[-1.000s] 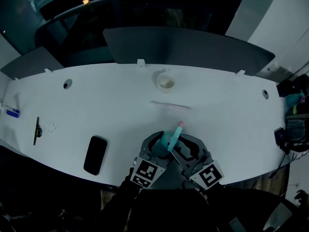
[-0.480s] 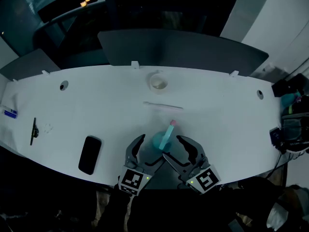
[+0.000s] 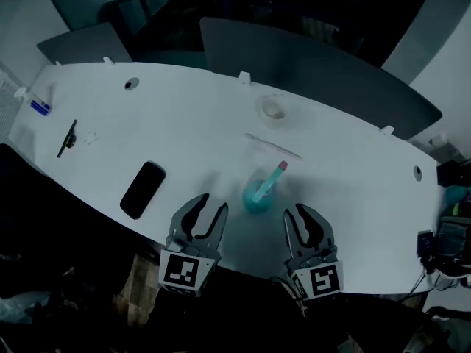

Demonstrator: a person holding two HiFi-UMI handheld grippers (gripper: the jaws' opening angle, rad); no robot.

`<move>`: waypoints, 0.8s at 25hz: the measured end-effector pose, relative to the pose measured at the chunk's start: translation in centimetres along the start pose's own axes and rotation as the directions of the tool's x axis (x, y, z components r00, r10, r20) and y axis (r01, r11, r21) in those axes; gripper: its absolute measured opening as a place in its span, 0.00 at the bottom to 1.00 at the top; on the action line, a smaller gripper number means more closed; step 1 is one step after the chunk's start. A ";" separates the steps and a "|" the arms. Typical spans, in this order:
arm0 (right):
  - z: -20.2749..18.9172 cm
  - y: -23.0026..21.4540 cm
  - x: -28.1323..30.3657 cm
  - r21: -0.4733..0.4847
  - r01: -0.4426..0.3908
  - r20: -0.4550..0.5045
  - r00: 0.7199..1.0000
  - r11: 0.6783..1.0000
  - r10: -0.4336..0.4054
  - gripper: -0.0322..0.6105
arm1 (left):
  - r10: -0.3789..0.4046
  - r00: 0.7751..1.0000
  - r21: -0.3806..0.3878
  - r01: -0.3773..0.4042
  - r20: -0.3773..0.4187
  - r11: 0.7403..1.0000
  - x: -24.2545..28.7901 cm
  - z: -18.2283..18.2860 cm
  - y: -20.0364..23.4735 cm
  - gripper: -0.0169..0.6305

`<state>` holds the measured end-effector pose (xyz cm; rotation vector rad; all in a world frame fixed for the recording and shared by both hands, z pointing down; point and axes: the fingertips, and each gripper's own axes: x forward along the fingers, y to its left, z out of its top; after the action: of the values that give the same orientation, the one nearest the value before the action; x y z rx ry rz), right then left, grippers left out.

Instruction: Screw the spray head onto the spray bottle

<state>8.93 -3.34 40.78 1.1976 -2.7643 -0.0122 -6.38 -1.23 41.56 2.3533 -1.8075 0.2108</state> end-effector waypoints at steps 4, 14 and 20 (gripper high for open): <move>-0.4 1.0 -0.9 0.034 0.006 -0.009 1.000 0.999 -0.006 0.06 | 0.132 0.991 -0.006 -0.132 0.028 0.991 -2.9 1.7 1.2 0.03; -0.7 4.8 -4.8 -0.078 0.181 0.016 0.984 0.980 -0.180 0.06 | 0.141 0.975 0.120 -0.163 0.172 0.979 -8.6 1.9 1.1 0.03; 0.6 11.1 -11.3 -0.034 0.324 0.060 0.945 0.945 -0.322 0.06 | 0.074 0.971 0.208 -0.123 0.228 0.970 -15.9 1.7 -1.9 0.03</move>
<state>8.42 12.46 39.55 1.6462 -2.5617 -0.1375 -8.63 13.92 36.44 2.5242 -2.1063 0.1793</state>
